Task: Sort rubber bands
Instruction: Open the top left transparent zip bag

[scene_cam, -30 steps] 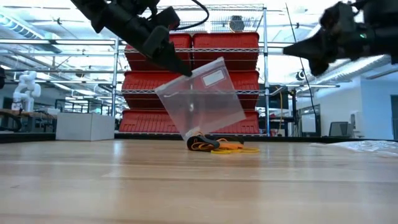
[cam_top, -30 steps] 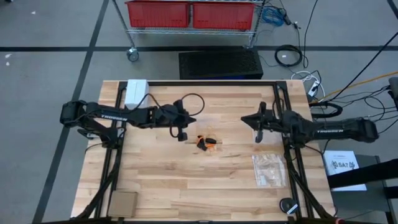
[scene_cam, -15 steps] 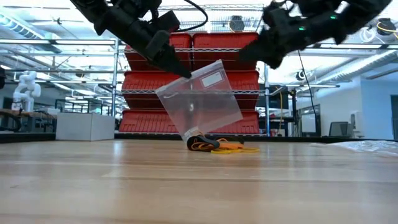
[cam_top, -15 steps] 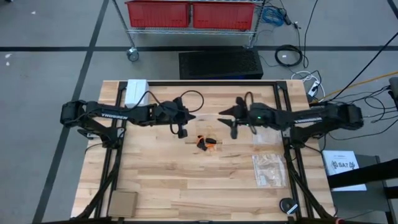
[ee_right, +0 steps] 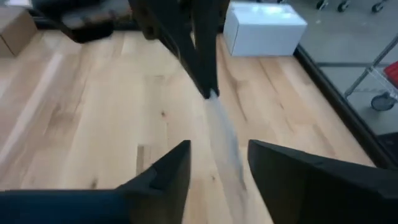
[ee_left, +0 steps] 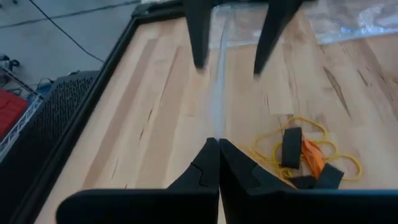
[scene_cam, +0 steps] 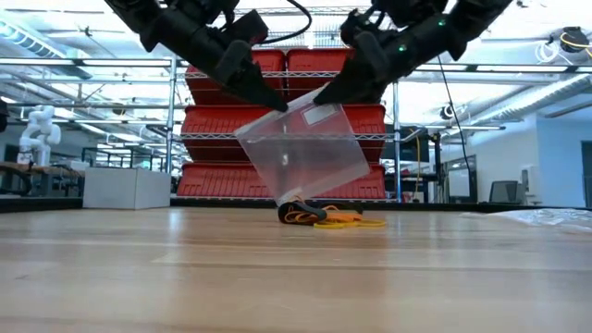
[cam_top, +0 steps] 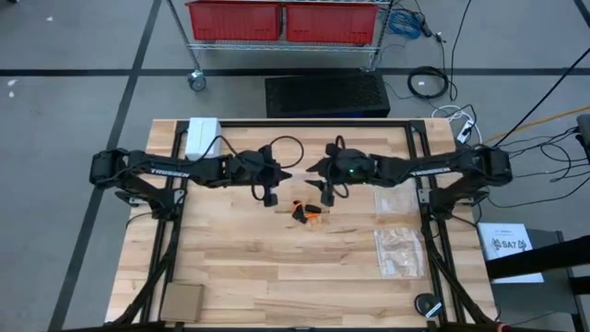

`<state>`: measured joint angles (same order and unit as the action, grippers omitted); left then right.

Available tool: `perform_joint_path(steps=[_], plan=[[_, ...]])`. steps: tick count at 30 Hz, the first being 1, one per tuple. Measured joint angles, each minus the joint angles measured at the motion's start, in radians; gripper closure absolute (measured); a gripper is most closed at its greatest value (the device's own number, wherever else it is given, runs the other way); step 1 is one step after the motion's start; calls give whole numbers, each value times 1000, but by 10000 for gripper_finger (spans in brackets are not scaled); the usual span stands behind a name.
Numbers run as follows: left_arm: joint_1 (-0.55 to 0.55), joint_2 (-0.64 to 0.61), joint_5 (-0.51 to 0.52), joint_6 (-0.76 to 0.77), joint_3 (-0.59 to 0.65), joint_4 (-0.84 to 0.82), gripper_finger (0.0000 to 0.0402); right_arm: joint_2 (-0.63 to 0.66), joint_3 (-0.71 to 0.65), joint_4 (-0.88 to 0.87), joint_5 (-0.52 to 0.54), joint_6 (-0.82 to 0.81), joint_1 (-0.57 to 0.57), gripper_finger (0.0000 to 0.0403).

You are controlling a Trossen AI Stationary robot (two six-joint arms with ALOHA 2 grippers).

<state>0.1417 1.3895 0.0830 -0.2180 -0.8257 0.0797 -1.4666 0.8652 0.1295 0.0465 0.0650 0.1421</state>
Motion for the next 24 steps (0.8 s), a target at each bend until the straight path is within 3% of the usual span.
perform_joint_path(steps=[6, 8, 12, 20, 24], plan=[[0, -1, 0, -5, 0, 1, 401, -23, 23, 2, 7, 25, 0, 373], [0, -1, 0, -4, 0, 1, 401, -23, 24, 17, 7, 30, 0, 394], [0, -1, 0, -2, 0, 19, 391, -23, 24, 27, 8, 31, 0, 399], [44, -1, -1, -77, 0, 34, 332, 7, 24, -3, 10, 31, -7, 402], [67, -8, -52, -86, 0, 84, 311, 37, 24, -15, 26, 30, -31, 402]])
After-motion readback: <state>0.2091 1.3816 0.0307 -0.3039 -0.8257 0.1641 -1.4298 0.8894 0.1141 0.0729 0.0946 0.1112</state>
